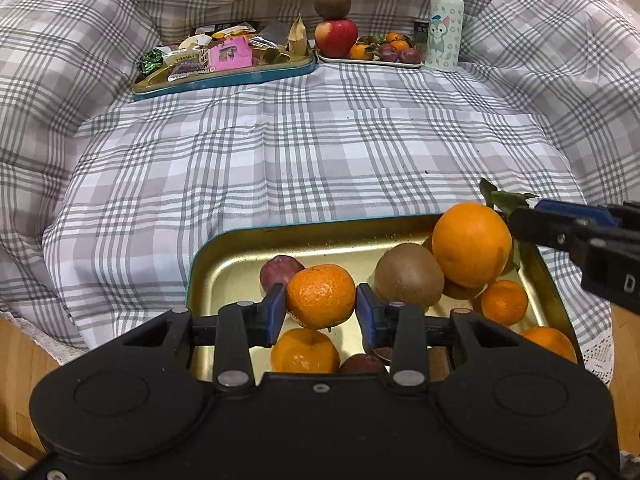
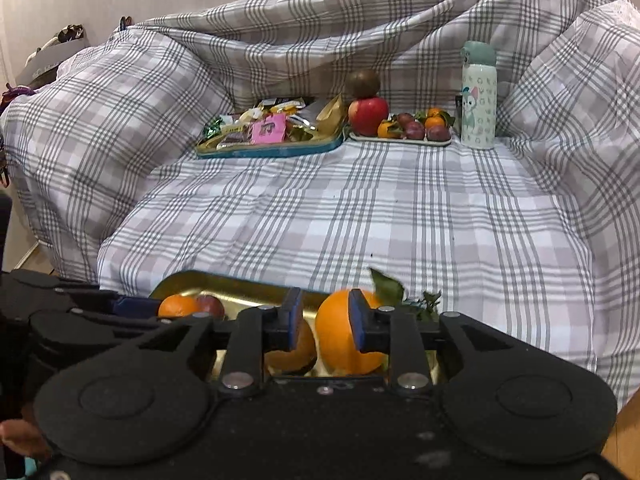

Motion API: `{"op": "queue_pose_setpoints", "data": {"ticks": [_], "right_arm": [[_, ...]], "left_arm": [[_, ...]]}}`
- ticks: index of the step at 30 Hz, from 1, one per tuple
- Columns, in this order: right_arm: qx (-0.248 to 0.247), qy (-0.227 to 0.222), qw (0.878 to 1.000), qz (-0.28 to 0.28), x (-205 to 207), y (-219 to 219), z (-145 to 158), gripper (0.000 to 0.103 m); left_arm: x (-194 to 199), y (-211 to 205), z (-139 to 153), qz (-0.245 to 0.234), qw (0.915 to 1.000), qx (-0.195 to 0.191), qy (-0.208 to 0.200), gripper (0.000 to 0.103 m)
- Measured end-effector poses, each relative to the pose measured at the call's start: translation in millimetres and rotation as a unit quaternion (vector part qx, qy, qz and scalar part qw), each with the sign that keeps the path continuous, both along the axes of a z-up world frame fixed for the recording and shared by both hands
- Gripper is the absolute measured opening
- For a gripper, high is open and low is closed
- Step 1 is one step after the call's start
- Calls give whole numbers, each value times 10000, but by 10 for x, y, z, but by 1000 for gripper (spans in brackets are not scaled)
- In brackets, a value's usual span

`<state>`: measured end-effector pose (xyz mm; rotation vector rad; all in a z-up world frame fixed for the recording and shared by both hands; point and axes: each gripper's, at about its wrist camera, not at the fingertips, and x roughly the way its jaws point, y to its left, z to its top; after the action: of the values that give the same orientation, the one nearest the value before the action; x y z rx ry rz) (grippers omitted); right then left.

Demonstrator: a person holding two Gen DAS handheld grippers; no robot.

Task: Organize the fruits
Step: 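Lower and release the tangerine with the left tool while the right tool releases the orange, then withdraw both open tools slightly above the filled tray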

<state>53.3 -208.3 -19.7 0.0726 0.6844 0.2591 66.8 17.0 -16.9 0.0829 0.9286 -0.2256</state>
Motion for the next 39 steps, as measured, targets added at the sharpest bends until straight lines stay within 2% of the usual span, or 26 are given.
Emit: {"op": "queue_pose_setpoints", "data": {"ticks": [9, 20, 27, 39], "right_arm": [[9, 166, 9998, 95, -158, 42, -47, 40], [114, 427, 9990, 25, -281, 27, -90, 40], [115, 629, 9979, -90, -355, -15, -87, 41], [71, 699, 9974, -177, -527, -92, -14, 51]], "left_arm": [[-105, 25, 38, 99, 9998, -110, -138, 48], [-256, -35, 127, 253, 9994, 23, -215, 48], [-356, -58, 180, 410, 9991, 60, -118, 48], [-552, -168, 257, 452, 9989, 121, -89, 48]]}}
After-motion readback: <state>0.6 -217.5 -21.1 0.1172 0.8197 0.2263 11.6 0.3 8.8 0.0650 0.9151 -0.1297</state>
